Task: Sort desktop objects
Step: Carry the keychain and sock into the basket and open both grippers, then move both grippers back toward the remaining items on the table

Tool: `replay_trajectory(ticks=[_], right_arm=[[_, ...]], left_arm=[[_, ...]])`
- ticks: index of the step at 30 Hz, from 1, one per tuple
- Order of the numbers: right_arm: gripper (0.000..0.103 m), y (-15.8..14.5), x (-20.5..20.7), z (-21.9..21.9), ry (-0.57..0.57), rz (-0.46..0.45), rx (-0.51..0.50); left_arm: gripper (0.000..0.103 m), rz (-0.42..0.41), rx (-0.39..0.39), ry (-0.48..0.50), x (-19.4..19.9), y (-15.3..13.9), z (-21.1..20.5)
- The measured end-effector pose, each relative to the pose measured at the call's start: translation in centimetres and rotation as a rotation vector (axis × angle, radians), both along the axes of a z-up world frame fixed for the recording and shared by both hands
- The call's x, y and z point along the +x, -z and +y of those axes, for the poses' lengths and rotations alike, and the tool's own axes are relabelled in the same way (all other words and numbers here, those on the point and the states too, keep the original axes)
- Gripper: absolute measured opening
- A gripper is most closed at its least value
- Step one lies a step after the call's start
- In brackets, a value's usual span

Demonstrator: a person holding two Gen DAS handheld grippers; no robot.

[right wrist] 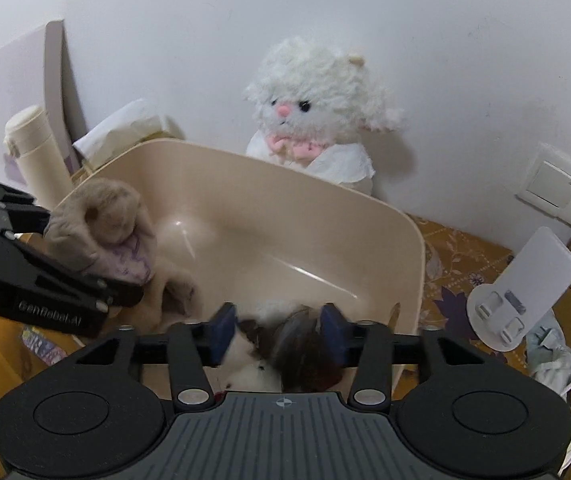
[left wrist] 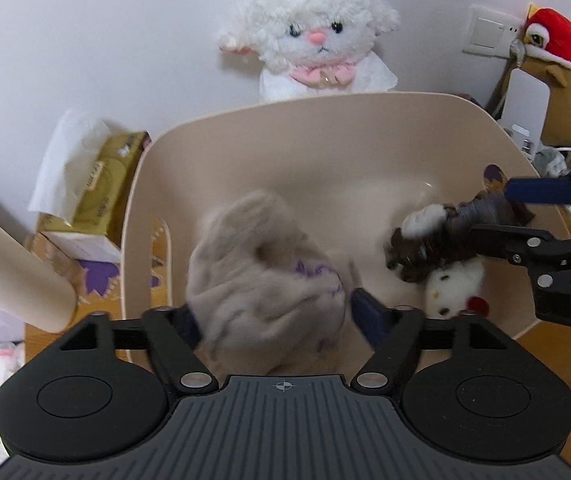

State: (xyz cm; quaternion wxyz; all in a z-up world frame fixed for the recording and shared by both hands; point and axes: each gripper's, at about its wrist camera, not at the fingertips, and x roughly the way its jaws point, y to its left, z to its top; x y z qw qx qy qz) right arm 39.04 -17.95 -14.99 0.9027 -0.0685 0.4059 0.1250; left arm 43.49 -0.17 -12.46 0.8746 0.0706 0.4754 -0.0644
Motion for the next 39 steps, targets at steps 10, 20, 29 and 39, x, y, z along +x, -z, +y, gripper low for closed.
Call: replay_trajectory(ticks=[10, 20, 29, 39], right_arm=[[0.099, -1.8, -2.3, -1.0, 0.029, -0.040, 0.091], [0.103, -2.5, -6.8, -2.2, 0.037, -0.056, 0.059], [0.103, -1.6, -10.5, -3.9, 0.028, -0.026, 0.010], [0.103, 1.2, -14.6, -4.4, 0.051, 0.056, 0.025]], left_arm=[[0.079, -0.052, 0.015, -0.042, -1.3, -1.7, 0.5], [0.079, -0.091, 0.014, -0.049, -5.1, -3.7, 2.1], [0.079, -0.083, 0.062, -0.052, -9.3, -3.4, 3.9], [0.079, -0.002, 0.106, -0.075, -11.3, 0.0, 6.7]])
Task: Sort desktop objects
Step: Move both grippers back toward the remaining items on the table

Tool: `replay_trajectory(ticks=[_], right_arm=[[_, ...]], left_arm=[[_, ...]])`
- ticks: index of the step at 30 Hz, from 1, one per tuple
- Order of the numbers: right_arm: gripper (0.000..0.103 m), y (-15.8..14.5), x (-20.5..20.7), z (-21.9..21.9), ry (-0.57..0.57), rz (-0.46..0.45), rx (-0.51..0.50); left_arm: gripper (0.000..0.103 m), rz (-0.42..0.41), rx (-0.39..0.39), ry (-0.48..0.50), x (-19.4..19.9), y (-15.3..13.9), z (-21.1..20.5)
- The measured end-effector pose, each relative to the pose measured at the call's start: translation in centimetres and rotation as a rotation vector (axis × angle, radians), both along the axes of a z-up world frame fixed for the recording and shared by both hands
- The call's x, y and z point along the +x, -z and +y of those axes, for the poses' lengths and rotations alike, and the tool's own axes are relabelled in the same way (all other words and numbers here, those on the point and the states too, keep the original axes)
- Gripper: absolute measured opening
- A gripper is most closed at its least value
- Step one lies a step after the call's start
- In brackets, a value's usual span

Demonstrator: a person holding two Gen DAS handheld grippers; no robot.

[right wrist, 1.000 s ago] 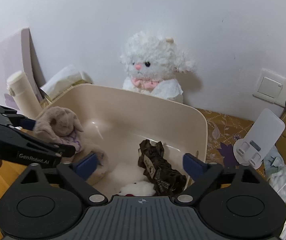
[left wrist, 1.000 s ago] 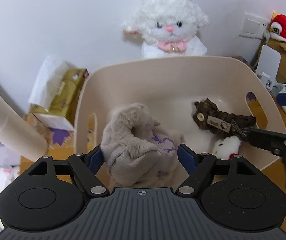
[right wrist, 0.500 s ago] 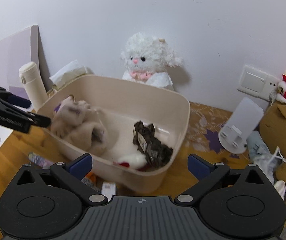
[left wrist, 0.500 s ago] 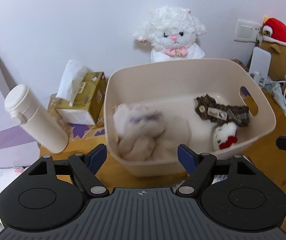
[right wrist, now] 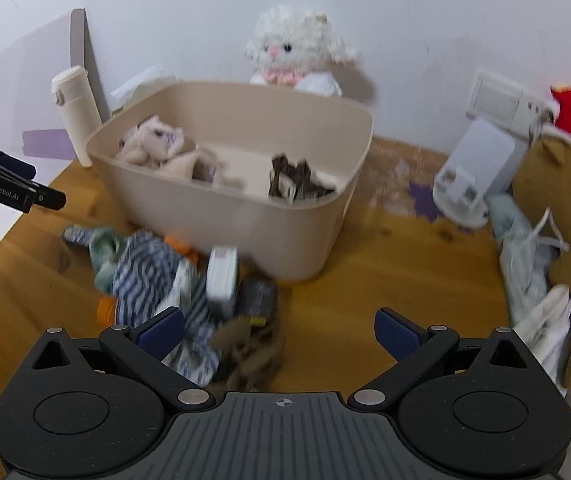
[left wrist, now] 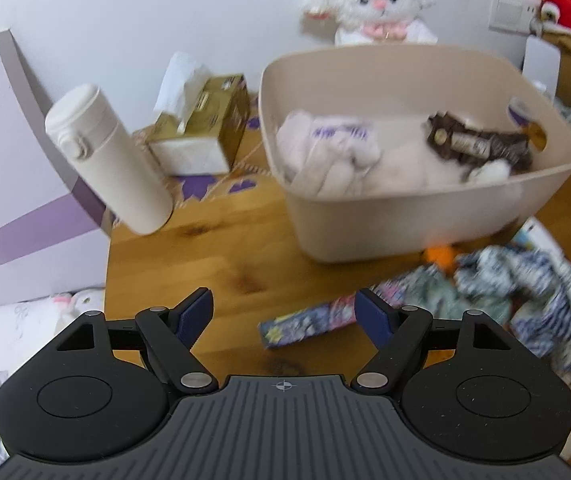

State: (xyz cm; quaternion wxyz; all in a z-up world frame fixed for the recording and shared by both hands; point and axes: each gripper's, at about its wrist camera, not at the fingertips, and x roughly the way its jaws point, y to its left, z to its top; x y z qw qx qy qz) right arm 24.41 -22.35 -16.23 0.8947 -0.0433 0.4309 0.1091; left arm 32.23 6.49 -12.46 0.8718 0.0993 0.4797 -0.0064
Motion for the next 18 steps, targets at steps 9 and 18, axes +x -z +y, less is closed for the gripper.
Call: replay_trajectory(ticks=[9, 18], right_arm=[[0.103, 3.3, -1.4, -0.7, 0.096, 0.060, 0.019], [0.103, 4.3, -0.3, 0.2, 0.169, 0.057, 0.028]], left_arm=[[0.079, 0.019, 0.067, 0.039, -0.2, 3.0, 0.7], [0.079, -0.032, 0.135, 0.122, 0.7, 4.9, 0.1]])
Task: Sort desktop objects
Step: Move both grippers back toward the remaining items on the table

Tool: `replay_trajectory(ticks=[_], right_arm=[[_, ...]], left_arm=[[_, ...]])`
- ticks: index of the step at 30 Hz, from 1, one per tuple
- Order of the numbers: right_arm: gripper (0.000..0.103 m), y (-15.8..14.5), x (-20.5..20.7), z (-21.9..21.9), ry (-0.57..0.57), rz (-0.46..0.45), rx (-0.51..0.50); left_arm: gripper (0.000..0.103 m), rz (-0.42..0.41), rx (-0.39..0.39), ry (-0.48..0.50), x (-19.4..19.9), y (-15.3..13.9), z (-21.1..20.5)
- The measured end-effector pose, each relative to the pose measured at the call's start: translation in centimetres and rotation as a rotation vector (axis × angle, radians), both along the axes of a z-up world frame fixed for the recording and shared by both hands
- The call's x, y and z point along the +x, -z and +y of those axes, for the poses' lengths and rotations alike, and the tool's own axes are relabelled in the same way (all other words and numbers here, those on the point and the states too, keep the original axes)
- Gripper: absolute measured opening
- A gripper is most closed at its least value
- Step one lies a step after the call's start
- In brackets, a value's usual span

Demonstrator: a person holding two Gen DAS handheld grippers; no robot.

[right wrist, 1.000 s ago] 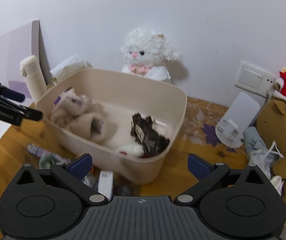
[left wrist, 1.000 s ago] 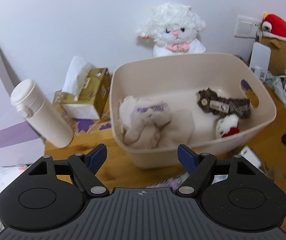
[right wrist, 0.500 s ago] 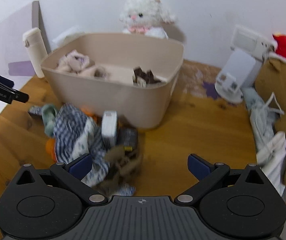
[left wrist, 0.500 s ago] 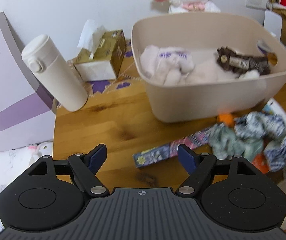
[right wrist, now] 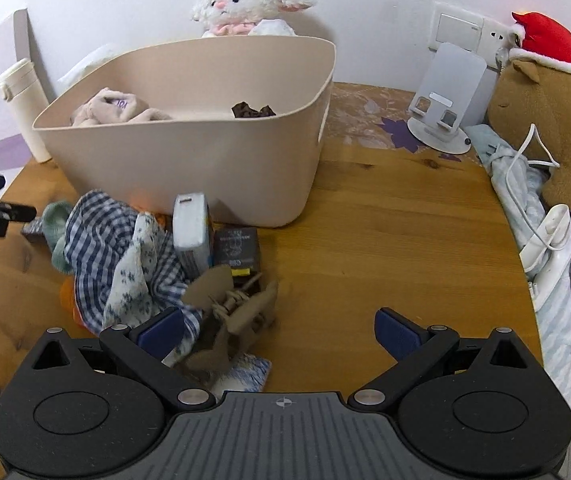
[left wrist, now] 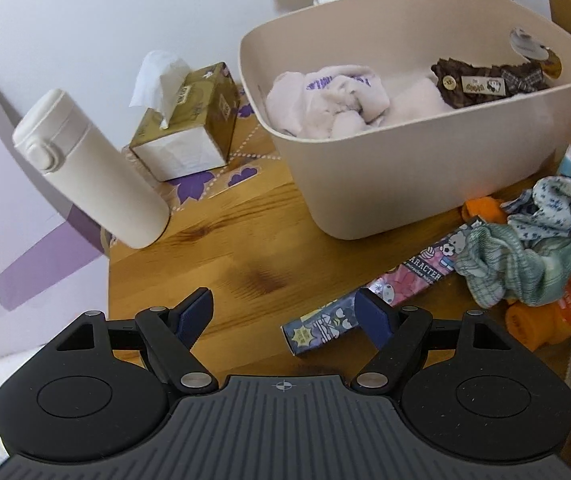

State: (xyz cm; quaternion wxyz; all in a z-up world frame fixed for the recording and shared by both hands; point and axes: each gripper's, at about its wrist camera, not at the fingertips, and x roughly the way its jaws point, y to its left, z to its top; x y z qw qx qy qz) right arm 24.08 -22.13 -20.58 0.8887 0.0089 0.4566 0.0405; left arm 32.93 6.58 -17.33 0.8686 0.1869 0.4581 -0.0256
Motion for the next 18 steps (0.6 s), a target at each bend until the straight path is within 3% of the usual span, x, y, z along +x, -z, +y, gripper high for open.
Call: replay_trajectory(ticks=[8, 12, 18], right_arm=[[0.103, 0.8, 1.9, 0.9, 0.080, 0.007, 0.033], [0.094, 1.3, 2.3, 0.8, 0.144, 0.020, 0.046], [0.090, 1.7, 2.3, 0.0, 0.206, 0.053, 0.105]], left_arm=[[0.079, 0.013, -0.048, 0.049, 1.1, 1.4, -0.1], [0.079, 0.016, -0.093, 0.068, 1.9, 1.6, -0.2], [0.079, 0.069, -0.177, 0.105, 2.3, 1.6, -0.5]])
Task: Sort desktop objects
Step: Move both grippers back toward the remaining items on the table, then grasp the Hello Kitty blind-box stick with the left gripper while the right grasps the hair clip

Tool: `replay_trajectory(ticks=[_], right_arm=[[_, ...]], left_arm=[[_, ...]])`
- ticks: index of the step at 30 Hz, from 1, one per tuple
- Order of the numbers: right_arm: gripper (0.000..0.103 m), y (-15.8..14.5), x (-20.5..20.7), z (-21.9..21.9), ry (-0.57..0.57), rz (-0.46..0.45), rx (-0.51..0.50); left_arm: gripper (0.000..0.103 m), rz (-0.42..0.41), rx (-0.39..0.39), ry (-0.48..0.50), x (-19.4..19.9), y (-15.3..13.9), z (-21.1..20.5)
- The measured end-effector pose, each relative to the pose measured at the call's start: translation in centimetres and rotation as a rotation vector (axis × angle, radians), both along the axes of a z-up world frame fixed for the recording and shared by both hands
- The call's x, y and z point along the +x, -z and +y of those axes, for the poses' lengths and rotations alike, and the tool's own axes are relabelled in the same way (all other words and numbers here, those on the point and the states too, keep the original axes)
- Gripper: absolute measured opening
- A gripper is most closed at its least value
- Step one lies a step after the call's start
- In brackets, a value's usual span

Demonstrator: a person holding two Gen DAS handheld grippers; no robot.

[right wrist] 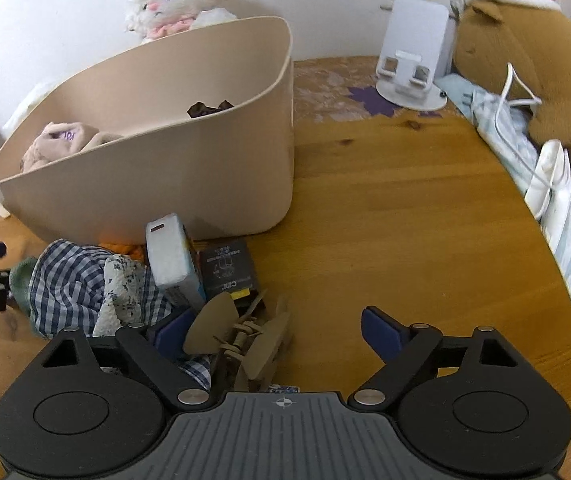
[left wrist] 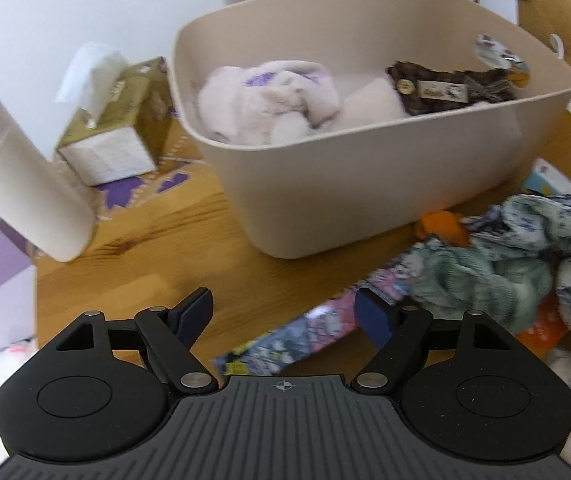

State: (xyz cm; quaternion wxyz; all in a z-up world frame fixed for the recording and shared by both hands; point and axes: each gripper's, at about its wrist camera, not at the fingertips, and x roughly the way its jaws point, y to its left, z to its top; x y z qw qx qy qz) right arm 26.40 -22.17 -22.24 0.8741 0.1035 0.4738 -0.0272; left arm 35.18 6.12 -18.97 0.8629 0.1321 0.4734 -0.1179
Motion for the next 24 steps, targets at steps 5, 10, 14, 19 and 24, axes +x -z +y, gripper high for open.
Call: replay_trajectory(ticks=[5, 10, 14, 19, 24], right_arm=[[0.088, -0.2, -0.1, -0.1, 0.005, 0.001, 0.000], [0.085, -0.5, 0.1, 0.4, -0.014, 0.029, -0.029], [0.083, -0.4, 0.3, 0.7, -0.018, 0.043, -0.048], [0.071, 0.0, 0.8, 0.0, 0.014, 0.059, 0.002], [0.055, 0.7, 1.1, -0.7, 0.057, 0.085, 0.102]], left_arm=[[0.079, 0.086, -0.042, 0.048, 0.3, 0.3, -0.3], [0.079, 0.109, -0.019, 0.055, 0.4, 0.9, -0.5], [0.079, 0.114, 0.031, 0.053, 0.8, 1.9, -0.8], [0.075, 0.130, 0.012, 0.023, 1.5, 2.1, -0.9], [0.059, 0.135, -0.009, 0.062, 1.6, 1.8, -1.5]])
